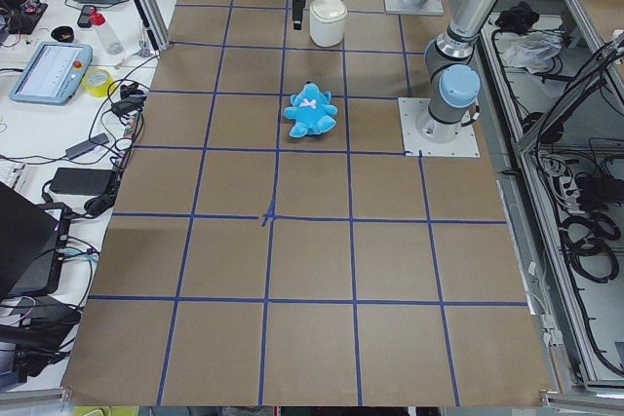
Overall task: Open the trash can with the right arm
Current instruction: 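Press down on the trash can lid's rear edge with the right gripper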
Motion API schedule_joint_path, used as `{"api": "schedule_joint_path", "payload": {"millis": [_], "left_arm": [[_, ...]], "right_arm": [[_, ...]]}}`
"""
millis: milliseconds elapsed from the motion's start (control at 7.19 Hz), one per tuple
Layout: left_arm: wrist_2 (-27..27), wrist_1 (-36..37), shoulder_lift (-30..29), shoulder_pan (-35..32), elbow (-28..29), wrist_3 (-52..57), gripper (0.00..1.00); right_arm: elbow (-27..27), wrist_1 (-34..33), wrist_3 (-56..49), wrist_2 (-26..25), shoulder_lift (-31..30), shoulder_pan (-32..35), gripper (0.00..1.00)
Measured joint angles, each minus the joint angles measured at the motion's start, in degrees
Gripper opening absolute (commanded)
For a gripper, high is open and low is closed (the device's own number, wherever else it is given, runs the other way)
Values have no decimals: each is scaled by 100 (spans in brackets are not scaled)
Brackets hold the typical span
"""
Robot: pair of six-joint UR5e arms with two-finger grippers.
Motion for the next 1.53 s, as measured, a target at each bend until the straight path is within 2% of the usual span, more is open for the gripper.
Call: {"api": "schedule_joint_path", "payload": {"millis": [417, 1530], "left_arm": [[0, 0, -1, 0, 0, 1, 100], [0, -4, 3, 0, 0, -4, 100]], "right_arm": [[177, -235, 10, -144, 3, -5, 0], [203, -197, -249, 118, 175, -4, 0]]}}
